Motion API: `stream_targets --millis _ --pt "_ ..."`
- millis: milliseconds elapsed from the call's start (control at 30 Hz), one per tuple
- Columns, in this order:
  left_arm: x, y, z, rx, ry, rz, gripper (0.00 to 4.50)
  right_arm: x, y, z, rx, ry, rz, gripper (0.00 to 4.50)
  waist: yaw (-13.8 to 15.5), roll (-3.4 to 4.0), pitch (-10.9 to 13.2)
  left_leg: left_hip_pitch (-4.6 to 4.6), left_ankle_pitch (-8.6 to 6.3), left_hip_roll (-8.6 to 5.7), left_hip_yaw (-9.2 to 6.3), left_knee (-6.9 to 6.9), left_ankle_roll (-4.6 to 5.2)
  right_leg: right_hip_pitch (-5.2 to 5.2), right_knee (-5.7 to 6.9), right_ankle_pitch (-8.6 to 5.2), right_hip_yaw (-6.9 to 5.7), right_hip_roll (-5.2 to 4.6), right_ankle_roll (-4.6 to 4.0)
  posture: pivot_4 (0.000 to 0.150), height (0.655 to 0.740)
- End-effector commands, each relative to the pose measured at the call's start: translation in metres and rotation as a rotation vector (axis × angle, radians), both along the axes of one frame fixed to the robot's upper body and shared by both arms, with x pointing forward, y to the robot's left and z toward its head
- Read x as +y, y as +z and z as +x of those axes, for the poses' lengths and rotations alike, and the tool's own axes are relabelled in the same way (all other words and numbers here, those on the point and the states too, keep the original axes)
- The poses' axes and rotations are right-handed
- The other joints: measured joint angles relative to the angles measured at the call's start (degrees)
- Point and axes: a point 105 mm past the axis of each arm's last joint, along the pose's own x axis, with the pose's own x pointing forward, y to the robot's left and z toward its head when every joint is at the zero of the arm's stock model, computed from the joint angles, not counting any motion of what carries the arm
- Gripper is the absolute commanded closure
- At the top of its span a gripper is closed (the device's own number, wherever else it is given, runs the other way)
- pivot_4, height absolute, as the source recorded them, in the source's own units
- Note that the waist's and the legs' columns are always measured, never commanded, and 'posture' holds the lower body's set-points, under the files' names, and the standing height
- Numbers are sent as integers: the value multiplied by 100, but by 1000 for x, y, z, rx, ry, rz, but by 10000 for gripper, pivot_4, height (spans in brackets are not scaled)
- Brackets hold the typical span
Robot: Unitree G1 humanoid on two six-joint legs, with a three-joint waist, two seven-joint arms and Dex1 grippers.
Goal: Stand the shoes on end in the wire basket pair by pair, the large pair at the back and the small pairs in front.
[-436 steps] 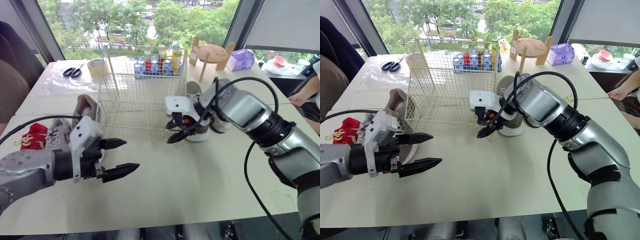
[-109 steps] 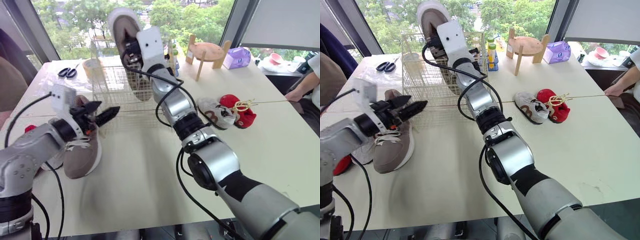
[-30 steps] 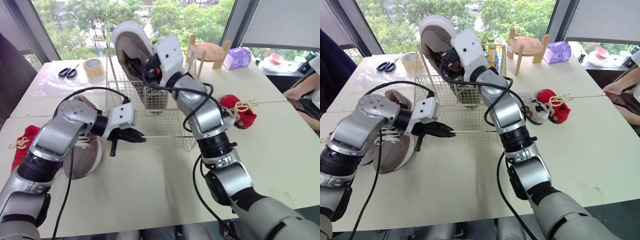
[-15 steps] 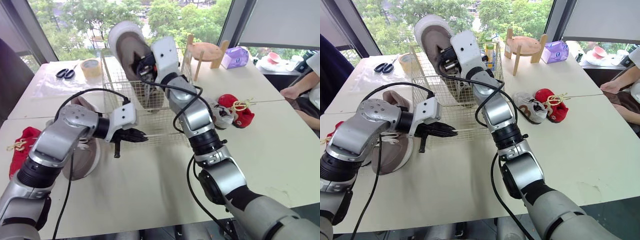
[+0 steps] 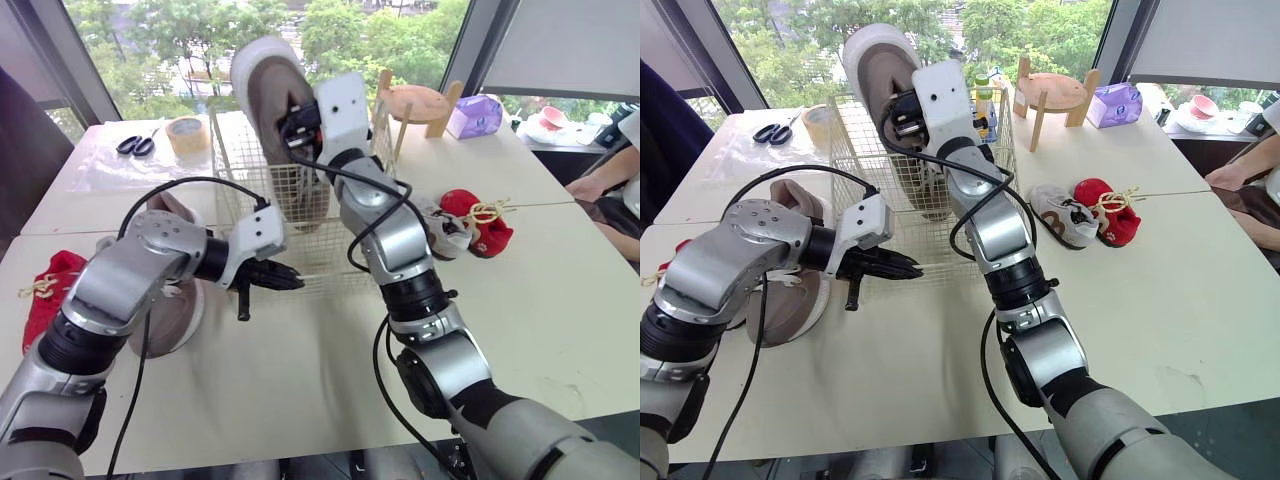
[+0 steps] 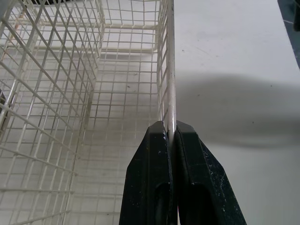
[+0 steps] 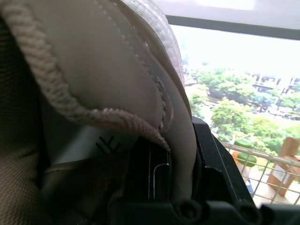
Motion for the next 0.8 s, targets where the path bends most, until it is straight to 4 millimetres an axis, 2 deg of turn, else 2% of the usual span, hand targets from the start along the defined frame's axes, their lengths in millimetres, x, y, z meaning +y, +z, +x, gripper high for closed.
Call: stream_targets --millis 33,133,267,467,633,733,800 --pt "2 -24 -11 152 1 20 45000 -76 47 -11 -181 -248 164 44619 11 0 0 0 0 0 0 0 0 0 -1 0 0 0 0 1500 7400" --pt "1 -25 -9 146 20 25 45000 -70 49 -24 -238 -193 140 44619 25 0 0 0 0 -1 -1 1 0 0 -2 0 0 0 0 1500 7400" --pt "-2 -25 -3 135 40 14 45000 -47 34 -43 -299 -74 20 44619 59 0 0 -1 0 -2 0 1 0 2 -4 0 1 -1 0 1500 7400" --pt "-6 -21 6 111 85 -17 45000 -44 25 -50 -308 -69 -15 44619 0 8 -6 20 0 -1 4 3 0 9 3 -1 5 5 -1 1500 7400" --pt "-8 -20 2 110 61 -7 45000 -65 17 -35 -227 -181 14 44619 9 10 -9 21 1 -2 2 6 -2 12 9 -1 6 2 -1 1500 7400" --pt "-8 -19 2 95 47 -4 45000 -71 0 -20 -86 -188 84 44619 4 11 -11 22 1 -2 2 5 -2 13 8 -1 6 2 -1 1500 7400" --pt "-8 -17 2 77 37 -6 45000 -69 -5 -18 -48 -169 99 34829 4 13 -15 23 1 -2 1 5 -2 14 9 -1 6 2 -1 1500 7400"
